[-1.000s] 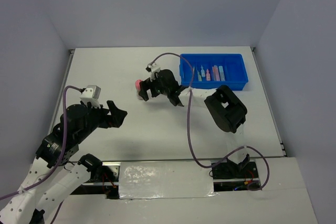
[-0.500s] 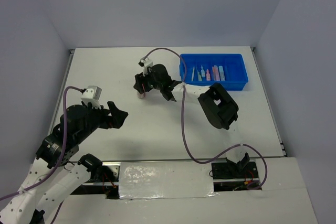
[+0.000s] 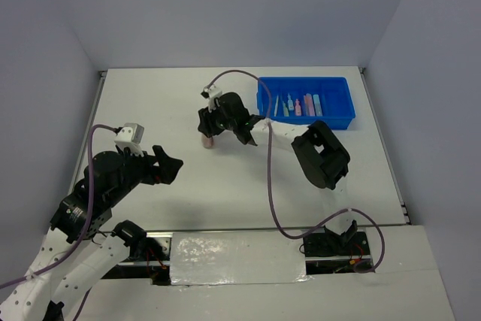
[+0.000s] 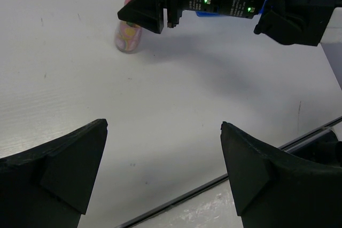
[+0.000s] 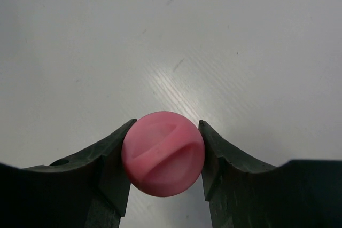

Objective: Sort the stationery into containers
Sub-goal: Pick up the stationery from the center of the board, then place the stationery in the storage box.

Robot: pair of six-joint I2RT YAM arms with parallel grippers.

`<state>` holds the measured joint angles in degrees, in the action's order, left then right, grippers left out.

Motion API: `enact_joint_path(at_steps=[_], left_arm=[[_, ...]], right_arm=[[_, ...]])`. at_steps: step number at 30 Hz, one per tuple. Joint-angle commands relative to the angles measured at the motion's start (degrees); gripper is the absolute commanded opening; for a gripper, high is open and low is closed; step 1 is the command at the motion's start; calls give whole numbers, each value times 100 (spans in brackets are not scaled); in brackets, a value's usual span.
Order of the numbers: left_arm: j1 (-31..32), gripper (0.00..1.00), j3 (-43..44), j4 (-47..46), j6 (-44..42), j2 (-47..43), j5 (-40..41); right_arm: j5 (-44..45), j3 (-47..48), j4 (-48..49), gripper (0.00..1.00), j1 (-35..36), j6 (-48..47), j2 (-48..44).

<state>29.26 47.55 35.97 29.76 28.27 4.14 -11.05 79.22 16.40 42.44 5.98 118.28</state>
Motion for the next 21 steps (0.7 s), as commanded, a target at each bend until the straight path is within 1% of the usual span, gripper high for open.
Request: enact_joint_path(at_steps=[1, 3, 4, 5, 6, 7, 8, 9, 11, 12, 13, 15, 17, 18, 21], left_arm=[[-43, 99, -9, -204, -146, -50, -28], [-34, 99, -9, -221, -146, -67, -36], [-43, 99, 0, -222, -146, -76, -36], [-43, 99, -9, -222, -146, -94, -28], [-43, 99, 0, -213, -146, -102, -19], [-43, 99, -9, -213, -137, -137, -10], [-43, 99, -18, -221, -137, -155, -10], [-43, 99, -9, -222, -137, -164, -10], [-43, 99, -26, -230, -137, -182, -19], [-43, 99, -18, -222, -137, -173, -19], [-43, 99, -18, -222, -137, -182, -19], [-43, 99, -18, -222, -146, -173, -36], [-43, 99, -26, -230, -146, -182, -71], [-43, 99, -26, -230, -146, -199, -80], [-43, 99, -35, -248, -155, -208, -115]], right_arm=[[460, 758, -1510, 0, -121, -246, -700], [612, 1120, -2305, 0, -472, -203, -955], [822, 1409, -2987, 0, -647, -89, -1165], [963, 1525, -3316, 0, -805, 16, -1289], [1077, 1578, -3571, 0, -1207, 87, -1403], [1305, 1640, -3983, 0, -1403, 227, -1535], [1829, 1684, -4213, 0, -1622, 315, -1727], [2061, 1780, -4590, 0, -2077, 386, -1799], [2343, 2061, -5057, 0, -2554, 518, -1756], [2405, 2245, -5286, 0, -2974, 527, -1660], [2510, 2665, -5723, 0, -3126, 527, -1389], [2886, 3245, -6138, 0, -3512, 518, -924], [3247, 3581, -6315, 0, -3707, 580, -623], [3319, 3818, -6325, 0, -3838, 615, -413], [3687, 3995, -6089, 0, -3944, 650, -210]])
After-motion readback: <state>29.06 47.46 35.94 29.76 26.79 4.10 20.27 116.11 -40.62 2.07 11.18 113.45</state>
